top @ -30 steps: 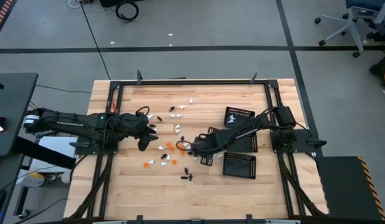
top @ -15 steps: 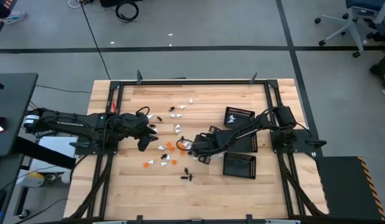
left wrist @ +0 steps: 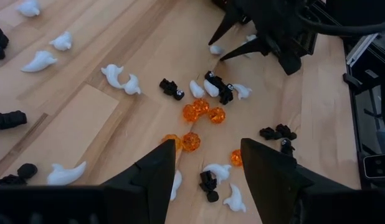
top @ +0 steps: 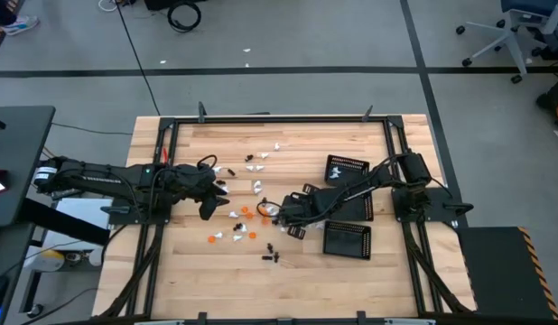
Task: Sort Halloween decoration
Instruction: Put the white ghost toy into the top black bin
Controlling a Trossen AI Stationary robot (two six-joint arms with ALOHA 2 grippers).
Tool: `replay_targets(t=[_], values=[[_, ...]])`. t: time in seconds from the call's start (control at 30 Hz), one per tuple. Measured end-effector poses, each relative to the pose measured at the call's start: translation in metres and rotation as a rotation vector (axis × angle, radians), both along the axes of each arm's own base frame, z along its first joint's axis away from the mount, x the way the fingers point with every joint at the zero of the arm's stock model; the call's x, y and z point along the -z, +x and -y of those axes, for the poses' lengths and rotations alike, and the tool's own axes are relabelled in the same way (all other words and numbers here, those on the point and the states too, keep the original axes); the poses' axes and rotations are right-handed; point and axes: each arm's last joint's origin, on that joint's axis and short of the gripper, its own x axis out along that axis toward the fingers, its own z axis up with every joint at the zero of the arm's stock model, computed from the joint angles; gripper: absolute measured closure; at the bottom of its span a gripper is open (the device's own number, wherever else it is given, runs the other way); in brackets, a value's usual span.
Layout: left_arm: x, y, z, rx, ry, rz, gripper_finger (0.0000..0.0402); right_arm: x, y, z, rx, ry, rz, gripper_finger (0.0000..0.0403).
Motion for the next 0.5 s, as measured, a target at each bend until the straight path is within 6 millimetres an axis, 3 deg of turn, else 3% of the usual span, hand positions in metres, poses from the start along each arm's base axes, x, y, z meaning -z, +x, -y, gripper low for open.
replay_targets(t=[0.3, 0.5], values=[[0.0000, 0.0000, 0.0000, 0.000, 0.000, 0.000, 0.0209, 0.0009, 0.0024, 0.0036, -0.067, 0.064, -0.010, 0.0342], [0.0000, 0.0000, 0.0000, 0.000, 0.000, 0.000, 0.0209, 0.0014, 0.0026, 0.0043, -0.095, 0.075, -0.017, 0.0335]])
